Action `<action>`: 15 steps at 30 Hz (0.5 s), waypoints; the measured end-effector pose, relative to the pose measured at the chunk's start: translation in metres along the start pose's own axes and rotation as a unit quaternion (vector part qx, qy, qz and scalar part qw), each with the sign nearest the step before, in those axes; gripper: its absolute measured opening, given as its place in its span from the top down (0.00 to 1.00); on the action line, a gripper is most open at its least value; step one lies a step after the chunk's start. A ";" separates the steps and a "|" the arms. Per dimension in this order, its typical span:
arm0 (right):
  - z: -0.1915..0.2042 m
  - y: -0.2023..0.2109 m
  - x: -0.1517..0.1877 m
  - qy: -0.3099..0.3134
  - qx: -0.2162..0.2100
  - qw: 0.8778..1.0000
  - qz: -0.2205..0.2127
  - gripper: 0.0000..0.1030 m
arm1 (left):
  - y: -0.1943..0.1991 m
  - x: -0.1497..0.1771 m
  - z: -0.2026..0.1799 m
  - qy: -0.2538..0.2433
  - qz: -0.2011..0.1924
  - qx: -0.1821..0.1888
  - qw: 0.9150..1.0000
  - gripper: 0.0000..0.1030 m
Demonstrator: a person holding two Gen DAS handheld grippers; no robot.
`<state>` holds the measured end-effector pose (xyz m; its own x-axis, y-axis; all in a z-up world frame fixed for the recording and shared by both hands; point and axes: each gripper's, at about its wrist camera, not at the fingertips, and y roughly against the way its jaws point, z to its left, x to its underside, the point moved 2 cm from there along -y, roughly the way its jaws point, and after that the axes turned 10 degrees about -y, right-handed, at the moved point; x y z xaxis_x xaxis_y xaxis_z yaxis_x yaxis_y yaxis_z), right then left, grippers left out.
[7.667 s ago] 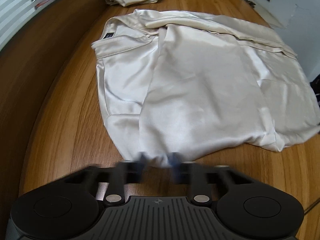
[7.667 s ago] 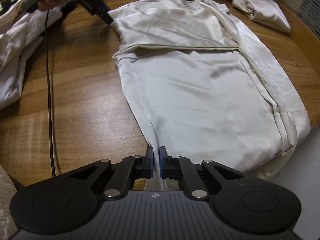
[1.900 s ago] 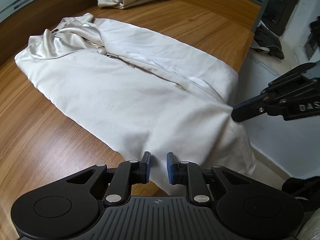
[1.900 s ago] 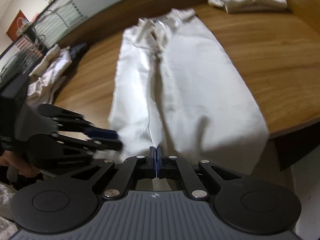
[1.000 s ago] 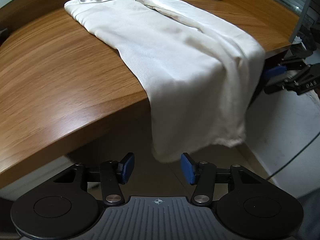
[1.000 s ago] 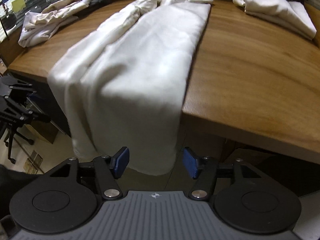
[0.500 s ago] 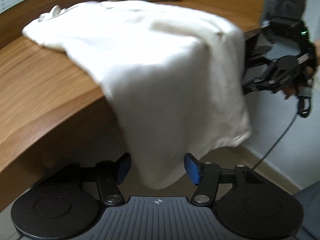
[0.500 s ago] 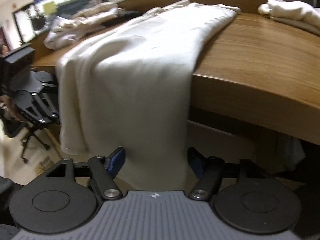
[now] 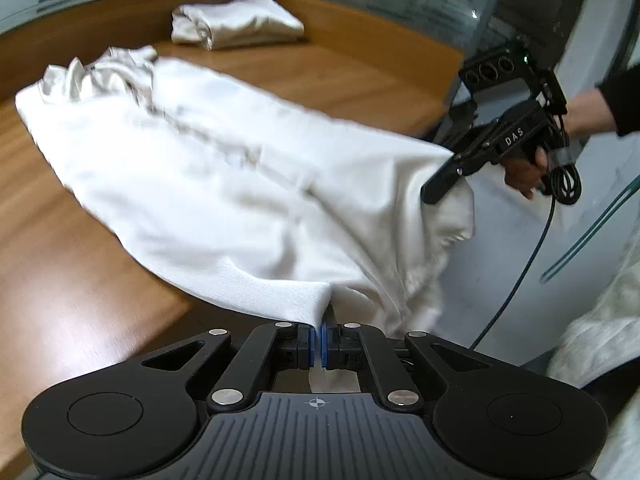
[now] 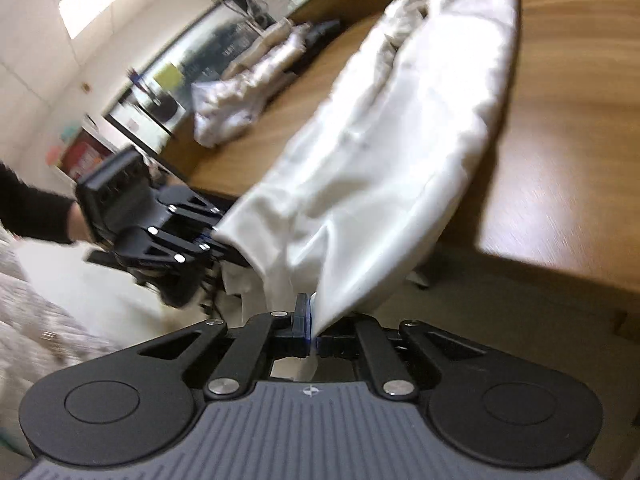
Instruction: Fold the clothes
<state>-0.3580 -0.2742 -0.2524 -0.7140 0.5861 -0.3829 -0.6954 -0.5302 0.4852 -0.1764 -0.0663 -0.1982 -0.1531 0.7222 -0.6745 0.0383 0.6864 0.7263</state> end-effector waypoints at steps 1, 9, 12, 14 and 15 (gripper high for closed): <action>0.007 0.005 -0.005 -0.007 -0.009 1.000 -0.002 0.97 | 0.006 -0.007 0.002 0.015 -0.007 0.003 1.000 0.95; 0.034 0.040 -0.062 -0.073 -0.048 0.993 -0.079 0.97 | 0.034 -0.055 0.044 0.148 -0.076 -0.016 0.986 0.95; 0.034 0.044 -0.086 -0.092 -0.043 0.988 -0.113 0.97 | 0.033 -0.067 0.069 0.170 -0.095 -0.033 0.980 0.95; 0.030 0.042 -0.105 -0.105 -0.030 0.986 -0.129 0.97 | 0.028 -0.076 0.089 0.191 -0.102 -0.042 0.975 0.95; 0.027 0.041 -0.114 -0.114 -0.024 0.983 -0.139 0.97 | 0.026 -0.078 0.099 0.204 -0.104 -0.045 0.972 0.95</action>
<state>-0.3031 -0.3463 -0.1676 -0.4634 0.8314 -0.3065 -0.8677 -0.3555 0.3475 -0.0654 -0.0963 -0.1396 -0.5283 0.4620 -0.7124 -0.1189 0.7905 0.6008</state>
